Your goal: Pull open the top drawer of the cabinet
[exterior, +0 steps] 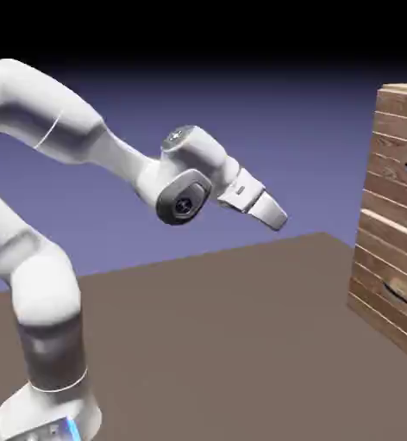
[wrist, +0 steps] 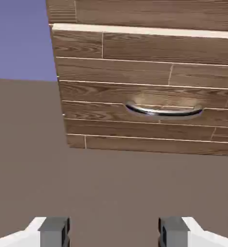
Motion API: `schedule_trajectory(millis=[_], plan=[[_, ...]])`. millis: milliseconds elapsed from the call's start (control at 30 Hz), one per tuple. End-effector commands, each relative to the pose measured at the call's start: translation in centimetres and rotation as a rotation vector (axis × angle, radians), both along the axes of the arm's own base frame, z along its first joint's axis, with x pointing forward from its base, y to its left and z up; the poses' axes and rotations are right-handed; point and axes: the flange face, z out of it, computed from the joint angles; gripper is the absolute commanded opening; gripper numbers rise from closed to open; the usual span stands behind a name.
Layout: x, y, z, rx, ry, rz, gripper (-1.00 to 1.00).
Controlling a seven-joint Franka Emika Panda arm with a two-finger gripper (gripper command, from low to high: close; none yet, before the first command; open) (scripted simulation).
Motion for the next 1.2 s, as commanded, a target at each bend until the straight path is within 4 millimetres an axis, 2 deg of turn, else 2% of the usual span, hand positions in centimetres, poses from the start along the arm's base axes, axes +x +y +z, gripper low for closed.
schedule_trajectory(millis=[0, 267, 533, 833, 1167], plan=[[0.3, -0.3, 0.4, 0.000, -0.006, -0.019, 0.00], [2.7, -2.1, 3.0, 0.020, -0.041, -0.151, 0.00], [5.3, -3.3, 3.9, 0.074, -0.064, -0.251, 0.00], [8.5, -4.3, 3.0, 0.179, -0.079, -0.337, 0.00], [12.2, -5.4, 0.4, 0.354, -0.098, -0.411, 0.00]])
